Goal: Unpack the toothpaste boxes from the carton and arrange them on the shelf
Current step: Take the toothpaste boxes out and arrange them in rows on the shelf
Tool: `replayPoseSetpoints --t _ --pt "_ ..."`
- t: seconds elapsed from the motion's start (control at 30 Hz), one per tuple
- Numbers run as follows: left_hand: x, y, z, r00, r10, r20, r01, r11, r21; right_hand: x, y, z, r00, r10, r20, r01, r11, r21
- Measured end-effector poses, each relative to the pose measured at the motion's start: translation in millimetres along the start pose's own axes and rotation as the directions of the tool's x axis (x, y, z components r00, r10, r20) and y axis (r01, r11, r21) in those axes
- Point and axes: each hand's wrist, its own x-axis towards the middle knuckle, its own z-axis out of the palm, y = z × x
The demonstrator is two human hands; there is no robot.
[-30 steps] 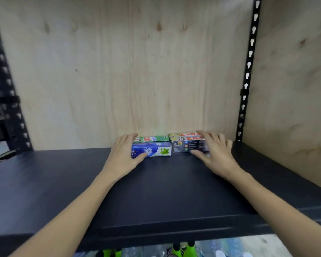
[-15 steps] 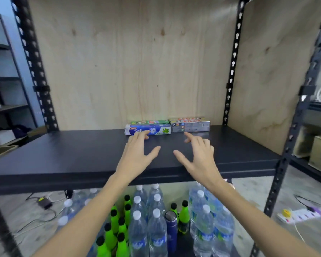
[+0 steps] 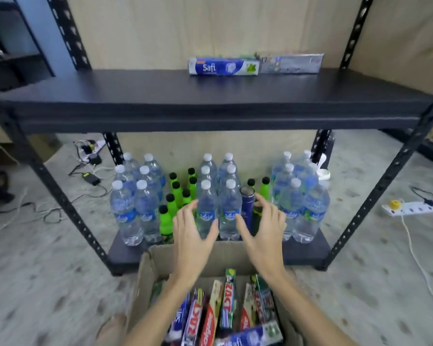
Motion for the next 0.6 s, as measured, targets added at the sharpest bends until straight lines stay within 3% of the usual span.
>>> replayPoseSetpoints --t 0.17,0.33,0.5,0.6 --pt "-69 -84 22 0.95 -0.28 0.139 0.263 0.956 0.13 -81 52 48 0.968 0.163 0.191 -0.153 0.986 -0.064" --pt "-118 -155 40 0.797 -0.562 0.222 0.49 0.816 0.307 -146 97 89 0.883 0.312 0.352 -0.267 0.949 -0.171" --pt "-144 -197 54 0.674 -0.675 0.3 0.562 0.732 0.386 -181 126 123 0.691 0.579 0.432 -0.459 0.814 -0.356" --pt "-153 -209 67 0.642 -0.685 0.346 0.575 0.728 0.374 -188 136 137 0.623 0.638 0.454 -0.475 0.769 -0.428"
